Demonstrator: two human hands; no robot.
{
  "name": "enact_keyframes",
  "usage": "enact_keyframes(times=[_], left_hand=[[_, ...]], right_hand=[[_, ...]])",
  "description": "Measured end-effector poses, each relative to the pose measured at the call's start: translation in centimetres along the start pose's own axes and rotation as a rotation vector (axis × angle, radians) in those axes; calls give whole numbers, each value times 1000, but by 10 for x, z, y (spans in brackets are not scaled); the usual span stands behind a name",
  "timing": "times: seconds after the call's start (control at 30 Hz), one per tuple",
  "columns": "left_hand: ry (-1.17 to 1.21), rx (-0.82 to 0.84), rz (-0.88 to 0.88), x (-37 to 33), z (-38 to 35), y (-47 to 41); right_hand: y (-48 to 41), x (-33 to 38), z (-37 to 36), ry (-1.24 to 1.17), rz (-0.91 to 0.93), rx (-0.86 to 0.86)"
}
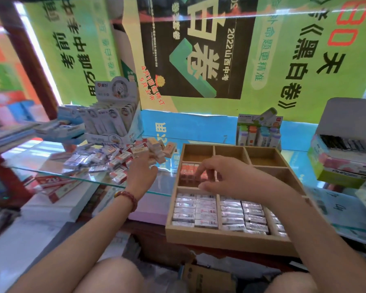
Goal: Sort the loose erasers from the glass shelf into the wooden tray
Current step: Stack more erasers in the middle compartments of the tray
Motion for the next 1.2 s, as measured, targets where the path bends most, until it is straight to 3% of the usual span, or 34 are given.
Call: enact_keyframes(times=[0.13, 0.47, 0.73, 0.93, 1.1, 1.2], left_hand=[[-415, 40, -79, 26, -8, 3], [-583, -89, -377, 11, -5, -4], [-363, -99, -354, 13, -4, -3], [-238, -143, -266, 13, 1, -2], [101, -276, -116, -6, 27, 3], [452, -232, 75, -24, 39, 6]], right_hand=[[-10, 8, -11, 8, 45, 41], [-25, -3, -25, -54, 17, 112], [-21, -27, -23, -80, -102, 110], [-17, -28, -21, -183, -84, 109], [-20, -34, -19, -196, -75, 64], [-21, -34, -20, -246, -80, 34]])
Point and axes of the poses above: each hand's wrist, its own y-axis away from the middle knuckle, its own z-axis out of the back of the hand, x = y × z, the point moved 3 cm from there along -y, towards the middle knuckle, and after that the axes turned 7 degrees about -x, right-handed, at the moved point
